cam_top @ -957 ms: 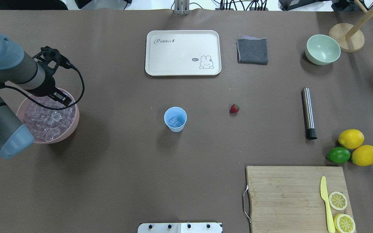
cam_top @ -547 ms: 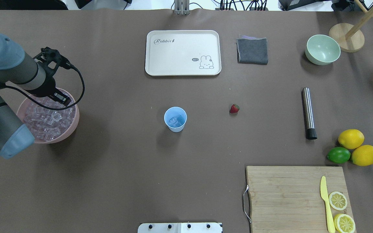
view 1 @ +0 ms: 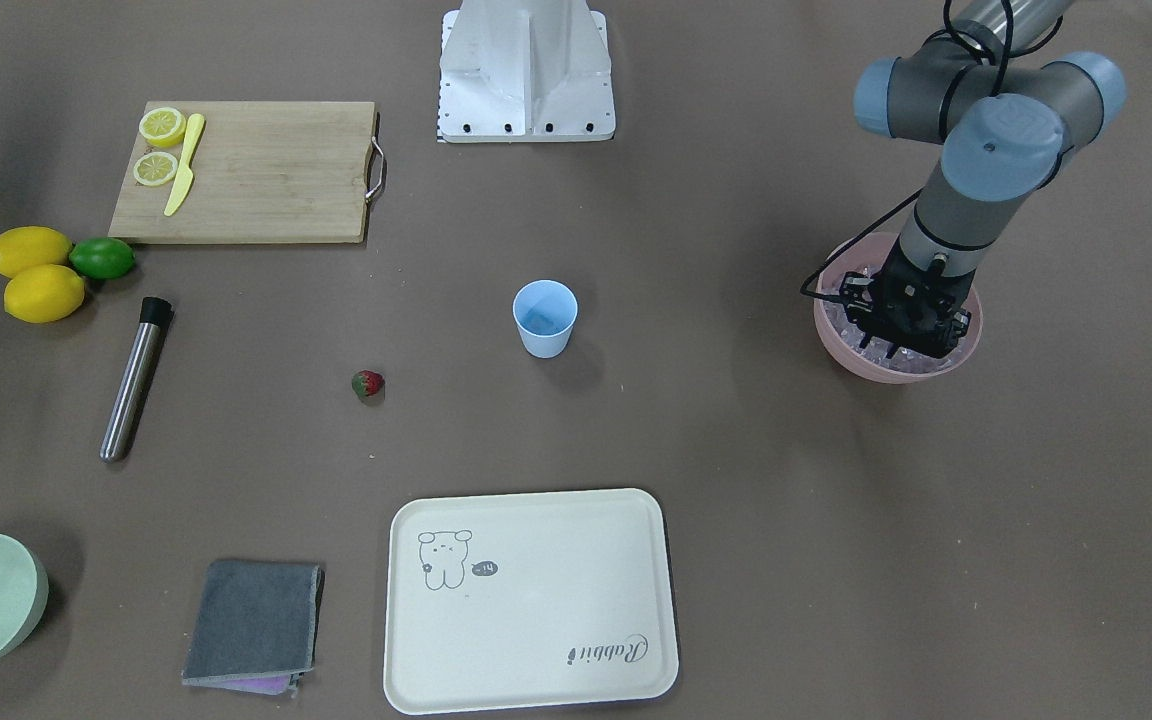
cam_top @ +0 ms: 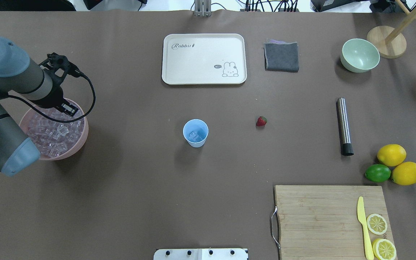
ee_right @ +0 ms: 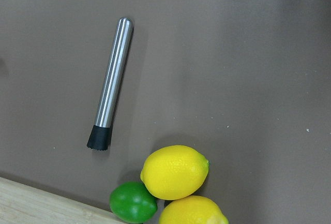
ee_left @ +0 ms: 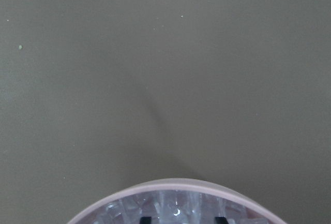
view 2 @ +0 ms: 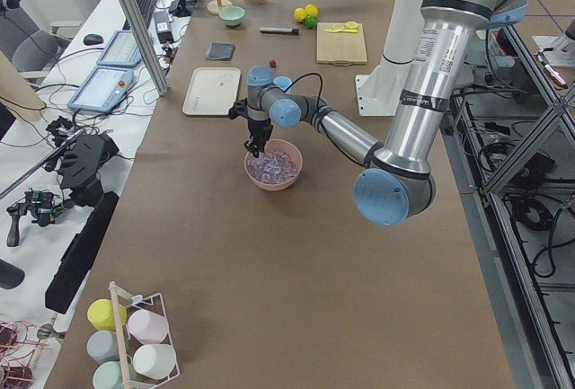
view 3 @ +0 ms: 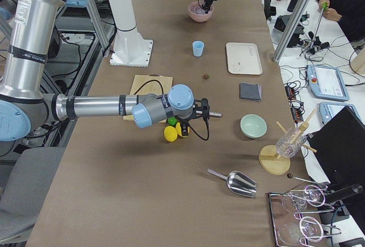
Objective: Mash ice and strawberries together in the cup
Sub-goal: 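Lower the left gripper into the pink bowl and grasp a third ice cube, then carry the ice cube with the left gripper and drop it into the blue cup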
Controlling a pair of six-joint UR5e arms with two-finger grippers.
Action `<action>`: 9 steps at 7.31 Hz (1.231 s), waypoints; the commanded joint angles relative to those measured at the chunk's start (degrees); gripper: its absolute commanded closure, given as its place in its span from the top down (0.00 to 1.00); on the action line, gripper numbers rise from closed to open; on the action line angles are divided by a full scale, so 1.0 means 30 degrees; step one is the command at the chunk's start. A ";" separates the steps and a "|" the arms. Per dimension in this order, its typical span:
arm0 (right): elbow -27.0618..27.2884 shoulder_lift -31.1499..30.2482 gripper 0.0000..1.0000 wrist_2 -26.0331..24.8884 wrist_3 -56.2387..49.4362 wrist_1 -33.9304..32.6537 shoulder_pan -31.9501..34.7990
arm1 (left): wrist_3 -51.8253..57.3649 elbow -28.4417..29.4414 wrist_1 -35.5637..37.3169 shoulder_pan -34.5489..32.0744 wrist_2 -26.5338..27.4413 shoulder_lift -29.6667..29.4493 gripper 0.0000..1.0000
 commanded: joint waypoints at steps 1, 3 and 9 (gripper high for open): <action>-0.0016 -0.0001 1.00 0.0327 0.0000 0.0020 0.0000 | 0.0149 -0.0181 0.0103 -0.0541 -0.0620 -0.0027 0.00; -0.0016 0.0028 1.00 0.0357 0.0000 0.0020 0.0000 | 0.1780 -0.2074 0.2839 -0.2120 -0.1819 -0.0085 0.00; -0.0074 0.2307 1.00 0.0270 0.0907 -0.0271 -0.0379 | -1.1523 -0.2264 0.4000 0.4128 -0.0046 -0.6112 0.00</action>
